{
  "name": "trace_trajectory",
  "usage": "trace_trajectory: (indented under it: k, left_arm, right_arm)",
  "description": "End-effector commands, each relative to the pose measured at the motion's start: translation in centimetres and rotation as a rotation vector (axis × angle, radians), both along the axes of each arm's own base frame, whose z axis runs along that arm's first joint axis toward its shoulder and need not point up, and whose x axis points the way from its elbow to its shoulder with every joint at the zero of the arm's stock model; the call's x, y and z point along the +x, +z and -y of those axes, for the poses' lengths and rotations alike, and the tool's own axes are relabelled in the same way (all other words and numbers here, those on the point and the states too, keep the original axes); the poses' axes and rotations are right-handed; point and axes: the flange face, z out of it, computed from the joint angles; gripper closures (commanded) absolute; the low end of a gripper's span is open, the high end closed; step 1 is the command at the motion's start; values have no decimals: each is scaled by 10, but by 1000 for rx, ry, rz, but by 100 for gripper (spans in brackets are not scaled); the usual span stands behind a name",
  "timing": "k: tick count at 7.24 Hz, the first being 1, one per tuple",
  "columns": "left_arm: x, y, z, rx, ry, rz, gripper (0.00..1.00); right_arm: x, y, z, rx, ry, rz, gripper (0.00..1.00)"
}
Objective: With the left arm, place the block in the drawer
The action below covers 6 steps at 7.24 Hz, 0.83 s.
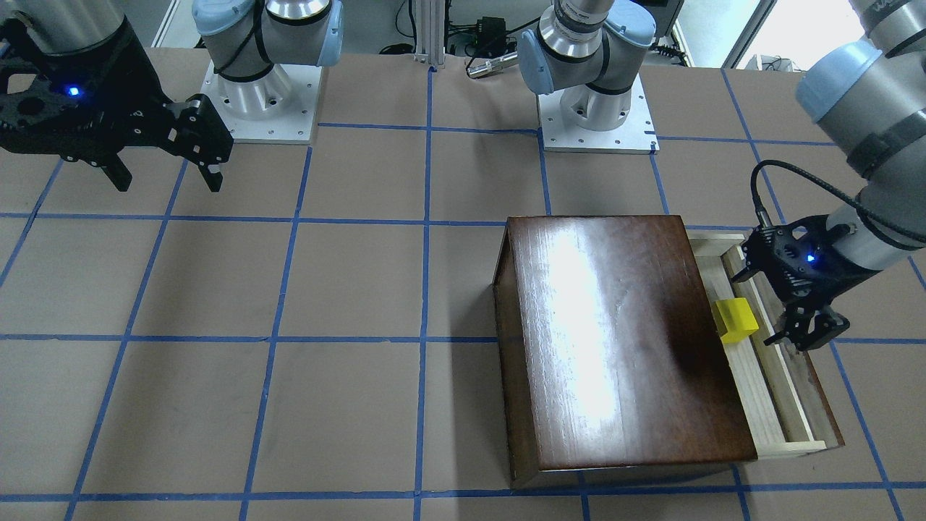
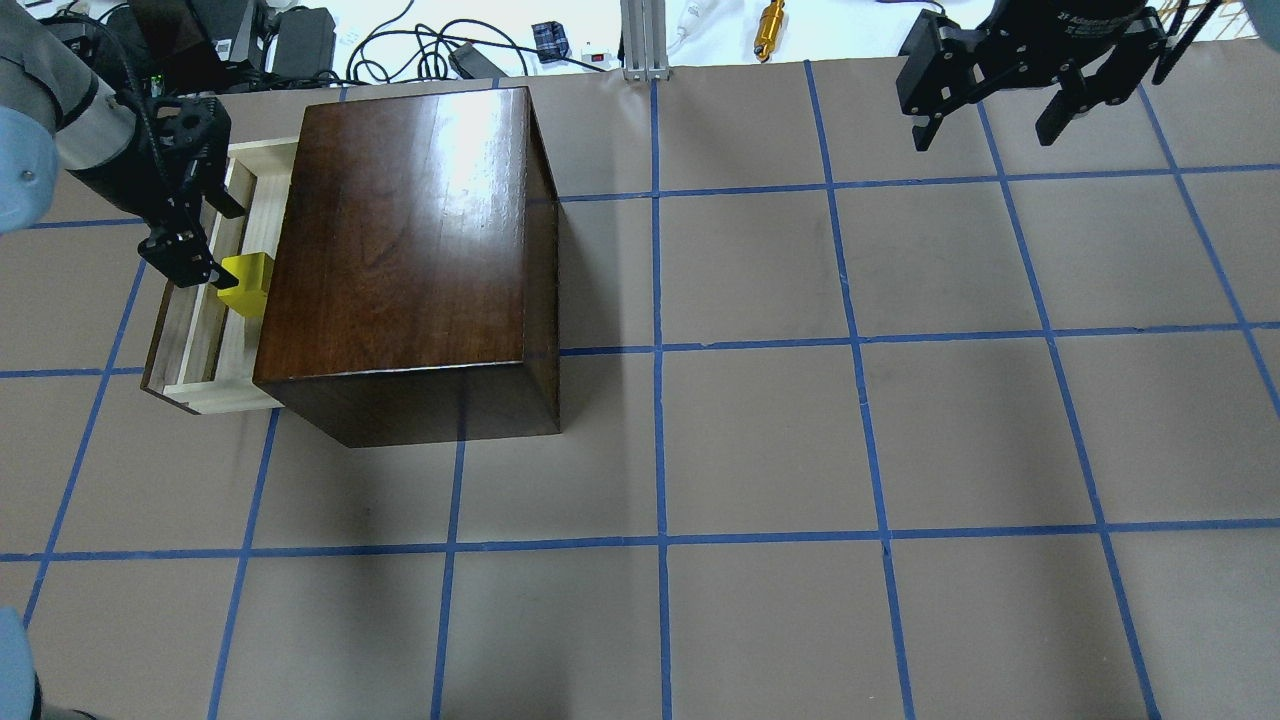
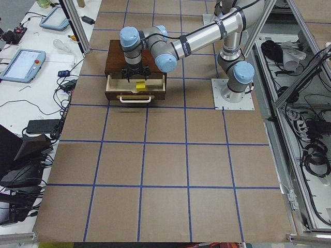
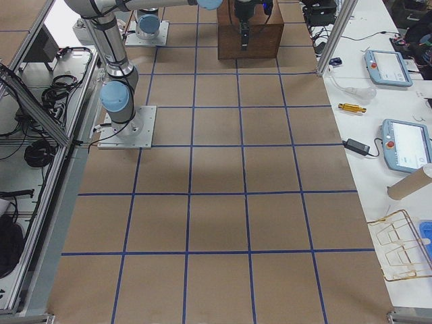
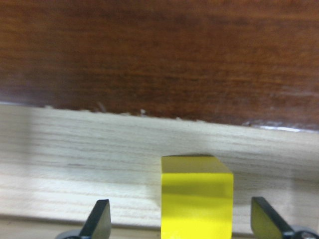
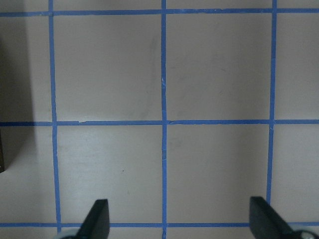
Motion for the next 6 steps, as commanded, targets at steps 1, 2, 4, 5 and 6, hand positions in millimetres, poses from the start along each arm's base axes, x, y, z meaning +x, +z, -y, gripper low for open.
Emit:
trace_trajectory:
  k: [1,2,4,5,6]
  left_arm:
    - [-18,48,-12,-3,157,0,0]
    - [-60,67,-20,-13,233,9,0]
    - [-127,82,-35,5,378,8,0]
    - [-142,85,-42,29,473,6,0]
    - [-154,88,-48,51,551,6,0]
  right_arm:
    - [-1,0,0,0,-1,1,0]
    - [0,0,0,0,0,1,0]
    - [0,1,-1,-1,0,1,0]
    - [0,1,0,-1,-1,1,0]
    - [0,0,0,0,0,1,0]
